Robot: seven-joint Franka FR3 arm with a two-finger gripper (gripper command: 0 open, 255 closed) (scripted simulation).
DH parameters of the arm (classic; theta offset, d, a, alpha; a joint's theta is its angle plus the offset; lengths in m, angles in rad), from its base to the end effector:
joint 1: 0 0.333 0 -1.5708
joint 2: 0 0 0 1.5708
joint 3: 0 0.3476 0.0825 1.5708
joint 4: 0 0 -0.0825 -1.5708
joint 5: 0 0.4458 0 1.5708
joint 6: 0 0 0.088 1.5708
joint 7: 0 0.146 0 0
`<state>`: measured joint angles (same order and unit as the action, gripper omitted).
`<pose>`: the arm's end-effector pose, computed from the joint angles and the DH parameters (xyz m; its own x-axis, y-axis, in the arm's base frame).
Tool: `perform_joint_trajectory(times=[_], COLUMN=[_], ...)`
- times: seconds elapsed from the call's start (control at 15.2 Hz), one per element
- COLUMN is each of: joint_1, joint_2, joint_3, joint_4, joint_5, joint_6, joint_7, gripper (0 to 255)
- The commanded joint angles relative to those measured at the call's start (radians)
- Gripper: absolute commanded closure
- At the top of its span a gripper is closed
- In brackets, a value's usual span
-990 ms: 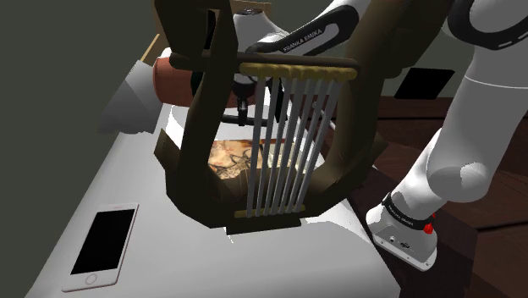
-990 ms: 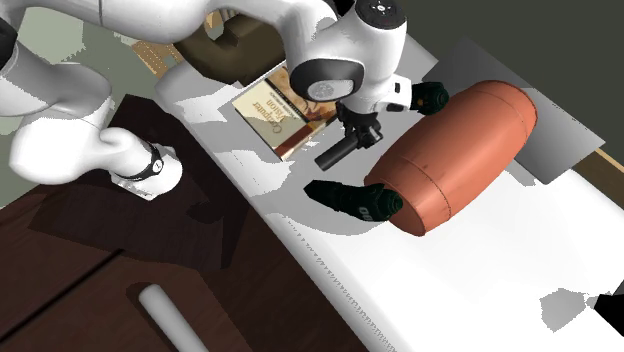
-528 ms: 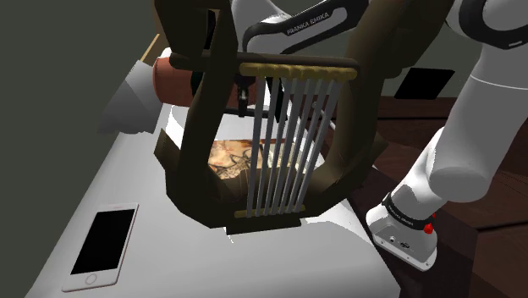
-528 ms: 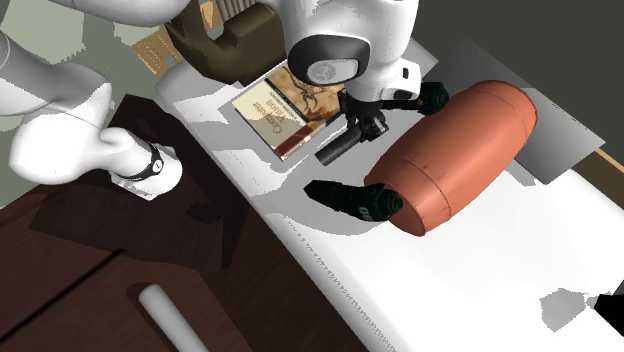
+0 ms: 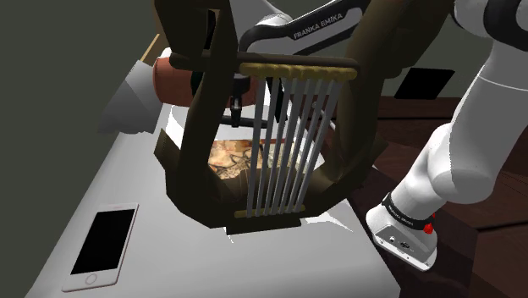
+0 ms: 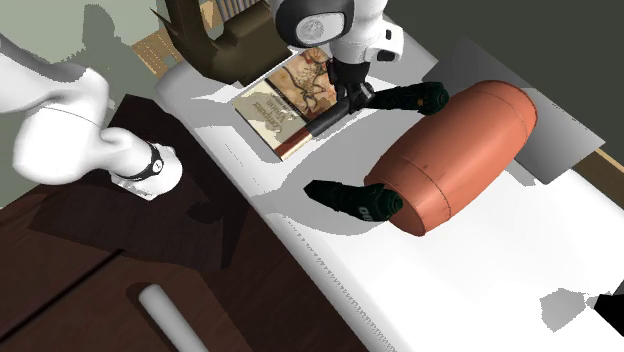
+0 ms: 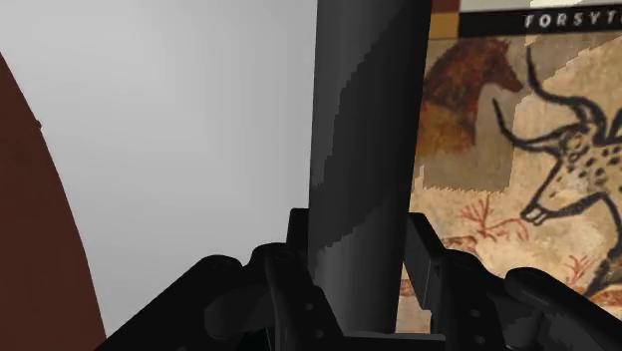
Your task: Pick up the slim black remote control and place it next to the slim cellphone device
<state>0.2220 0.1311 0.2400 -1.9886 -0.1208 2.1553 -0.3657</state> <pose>0.5813 0.2771 0.3644 0.6292 0.7771 0.0096 0.7741 -0.6278 0.0809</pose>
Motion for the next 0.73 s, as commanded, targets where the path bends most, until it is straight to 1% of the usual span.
perform_joint_trajectory(times=[0.0,0.33,0.66], joint_1=[0.029,0.097,0.169], joint_2=[0.006,0.013,0.042], joint_3=[0.021,0.068,0.113], joint_4=[0.006,0.015,0.053], joint_5=[-0.007,-0.021,-0.041], joint_6=[-0.004,-0.018,-0.041], joint_7=[0.054,0.175,0.298], gripper=[255,255,255])
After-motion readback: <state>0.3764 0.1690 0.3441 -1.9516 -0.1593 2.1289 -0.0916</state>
